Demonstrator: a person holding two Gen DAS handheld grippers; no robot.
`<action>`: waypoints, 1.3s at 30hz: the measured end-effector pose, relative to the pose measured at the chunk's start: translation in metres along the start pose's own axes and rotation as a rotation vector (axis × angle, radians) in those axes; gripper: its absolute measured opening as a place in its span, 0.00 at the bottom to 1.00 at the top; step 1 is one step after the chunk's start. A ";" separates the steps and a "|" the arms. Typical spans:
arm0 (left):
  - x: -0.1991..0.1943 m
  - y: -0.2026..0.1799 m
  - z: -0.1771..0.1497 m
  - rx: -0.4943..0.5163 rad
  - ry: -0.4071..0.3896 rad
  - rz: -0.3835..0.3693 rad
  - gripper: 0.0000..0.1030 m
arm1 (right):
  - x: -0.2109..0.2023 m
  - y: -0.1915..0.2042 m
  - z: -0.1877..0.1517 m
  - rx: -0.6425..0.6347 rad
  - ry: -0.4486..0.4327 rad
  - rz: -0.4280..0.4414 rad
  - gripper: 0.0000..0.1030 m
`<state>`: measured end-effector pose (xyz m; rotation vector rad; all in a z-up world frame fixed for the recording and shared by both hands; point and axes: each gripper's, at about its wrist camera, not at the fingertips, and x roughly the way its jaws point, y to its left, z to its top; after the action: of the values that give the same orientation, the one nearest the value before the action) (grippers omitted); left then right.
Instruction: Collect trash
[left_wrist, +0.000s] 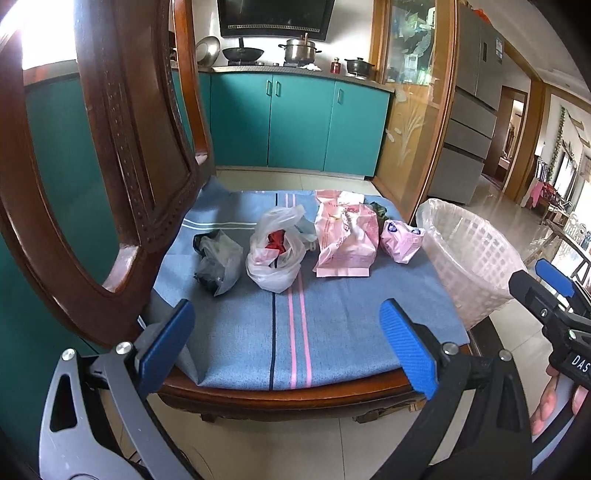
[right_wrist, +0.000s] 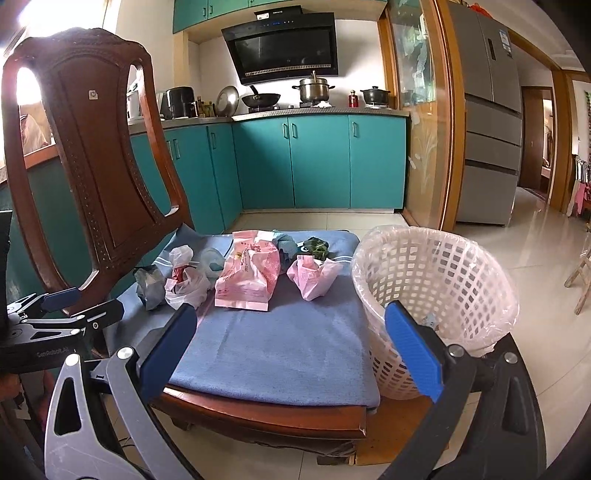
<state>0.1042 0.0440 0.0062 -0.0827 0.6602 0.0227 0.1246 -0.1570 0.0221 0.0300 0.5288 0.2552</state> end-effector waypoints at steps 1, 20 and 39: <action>0.001 0.000 0.000 0.001 0.002 0.000 0.97 | 0.000 0.000 0.000 0.000 0.000 0.001 0.97; 0.006 0.003 -0.002 -0.009 0.022 0.000 0.97 | 0.000 0.002 0.001 -0.004 -0.001 0.002 0.97; 0.101 0.067 0.017 -0.439 0.074 0.192 0.95 | 0.011 0.007 0.002 -0.002 0.026 0.023 0.96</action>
<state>0.1910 0.1118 -0.0472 -0.4440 0.7264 0.3519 0.1329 -0.1476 0.0186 0.0310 0.5545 0.2786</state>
